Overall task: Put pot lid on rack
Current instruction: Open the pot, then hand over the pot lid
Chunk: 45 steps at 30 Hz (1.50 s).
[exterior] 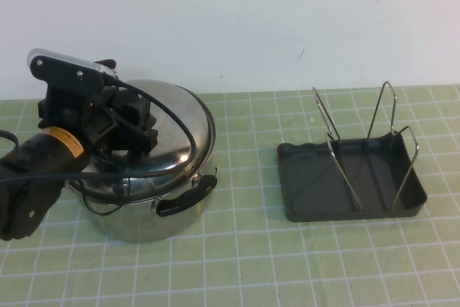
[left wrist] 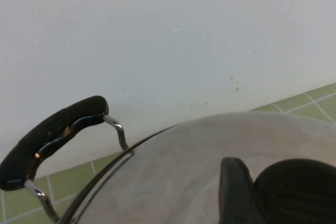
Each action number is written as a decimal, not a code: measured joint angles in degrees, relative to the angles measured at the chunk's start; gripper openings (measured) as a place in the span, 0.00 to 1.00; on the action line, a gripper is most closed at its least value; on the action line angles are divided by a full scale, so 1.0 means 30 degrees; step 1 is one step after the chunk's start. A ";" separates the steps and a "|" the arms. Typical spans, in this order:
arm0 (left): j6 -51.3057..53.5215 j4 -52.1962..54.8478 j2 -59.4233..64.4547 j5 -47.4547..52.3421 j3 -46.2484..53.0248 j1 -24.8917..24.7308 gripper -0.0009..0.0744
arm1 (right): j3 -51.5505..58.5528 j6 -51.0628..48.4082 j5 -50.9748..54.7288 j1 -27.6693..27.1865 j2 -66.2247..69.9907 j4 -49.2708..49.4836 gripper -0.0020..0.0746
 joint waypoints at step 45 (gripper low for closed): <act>0.1373 -0.1884 -0.4951 -1.1988 0.0043 -1.0453 0.44 | -0.3060 -1.8982 1.2404 0.2259 1.0811 3.1529 0.86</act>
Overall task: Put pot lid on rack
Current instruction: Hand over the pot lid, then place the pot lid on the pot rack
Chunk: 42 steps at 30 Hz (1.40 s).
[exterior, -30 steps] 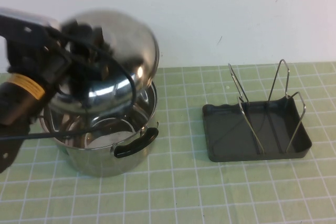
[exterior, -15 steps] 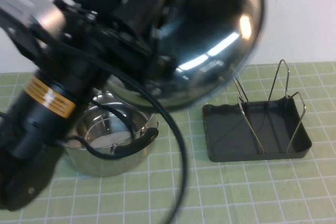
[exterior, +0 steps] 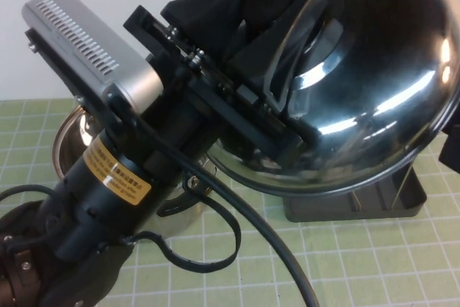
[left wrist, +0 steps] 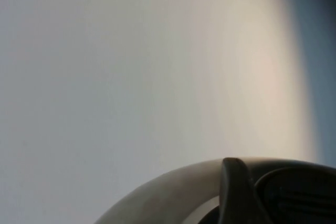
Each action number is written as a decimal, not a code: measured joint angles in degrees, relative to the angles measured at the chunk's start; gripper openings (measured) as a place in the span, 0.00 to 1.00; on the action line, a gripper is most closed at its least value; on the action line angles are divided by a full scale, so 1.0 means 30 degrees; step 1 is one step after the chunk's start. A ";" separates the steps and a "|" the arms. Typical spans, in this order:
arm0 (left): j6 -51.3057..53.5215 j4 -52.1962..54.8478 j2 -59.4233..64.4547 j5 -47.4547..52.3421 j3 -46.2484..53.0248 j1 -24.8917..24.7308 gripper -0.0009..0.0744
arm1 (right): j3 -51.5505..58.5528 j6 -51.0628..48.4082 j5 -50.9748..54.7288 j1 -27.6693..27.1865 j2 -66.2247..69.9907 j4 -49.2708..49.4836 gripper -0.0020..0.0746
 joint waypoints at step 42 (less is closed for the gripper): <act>-0.5961 0.3013 -0.2730 1.5728 0.0000 -0.0181 0.30 | -0.5010 -0.5311 -0.2251 0.0050 0.7547 -0.0032 0.13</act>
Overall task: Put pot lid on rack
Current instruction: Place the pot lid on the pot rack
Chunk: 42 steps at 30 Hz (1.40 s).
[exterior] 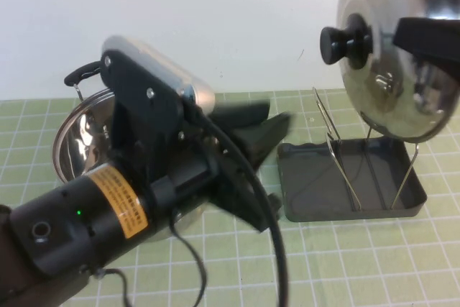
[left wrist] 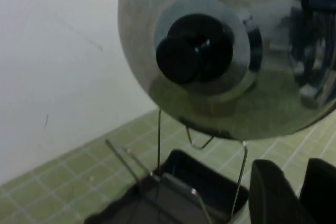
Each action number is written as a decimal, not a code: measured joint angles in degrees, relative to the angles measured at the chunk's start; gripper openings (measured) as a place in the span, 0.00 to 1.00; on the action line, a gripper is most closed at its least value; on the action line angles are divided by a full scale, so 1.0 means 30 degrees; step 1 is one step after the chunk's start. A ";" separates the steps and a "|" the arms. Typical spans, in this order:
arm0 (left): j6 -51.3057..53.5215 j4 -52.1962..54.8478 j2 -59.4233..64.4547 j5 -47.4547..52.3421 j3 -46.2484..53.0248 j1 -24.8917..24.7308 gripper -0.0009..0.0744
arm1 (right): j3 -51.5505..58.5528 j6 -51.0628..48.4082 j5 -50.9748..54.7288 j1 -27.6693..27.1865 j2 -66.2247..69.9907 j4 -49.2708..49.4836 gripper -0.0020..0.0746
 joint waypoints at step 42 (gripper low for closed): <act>-0.1903 0.3813 -0.1790 1.1423 0.0000 0.0000 0.02 | -0.0419 -0.6921 -0.2153 -0.1615 0.6727 0.0359 0.80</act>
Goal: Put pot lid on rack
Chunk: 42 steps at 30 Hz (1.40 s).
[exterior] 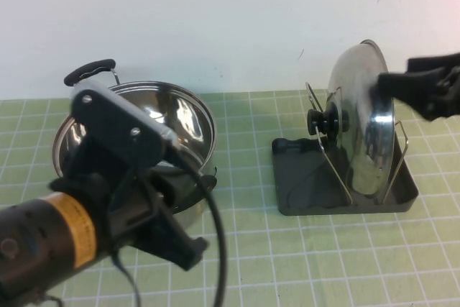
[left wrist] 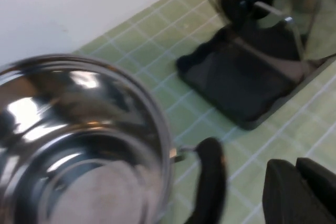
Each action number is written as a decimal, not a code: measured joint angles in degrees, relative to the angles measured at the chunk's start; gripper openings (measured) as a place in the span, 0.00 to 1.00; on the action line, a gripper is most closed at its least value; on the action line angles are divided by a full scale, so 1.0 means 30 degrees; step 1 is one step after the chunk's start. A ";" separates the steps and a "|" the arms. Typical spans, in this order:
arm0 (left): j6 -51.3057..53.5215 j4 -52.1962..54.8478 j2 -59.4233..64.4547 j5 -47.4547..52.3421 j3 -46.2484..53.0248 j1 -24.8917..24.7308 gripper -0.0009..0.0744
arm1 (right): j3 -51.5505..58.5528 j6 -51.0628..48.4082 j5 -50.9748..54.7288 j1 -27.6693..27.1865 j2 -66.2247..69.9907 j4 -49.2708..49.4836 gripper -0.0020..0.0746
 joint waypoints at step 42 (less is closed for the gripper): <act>-0.6245 0.3863 -1.3787 0.5411 0.6388 0.0000 0.01 | 0.5232 1.9842 -0.2505 0.3869 -1.9793 -2.7750 0.03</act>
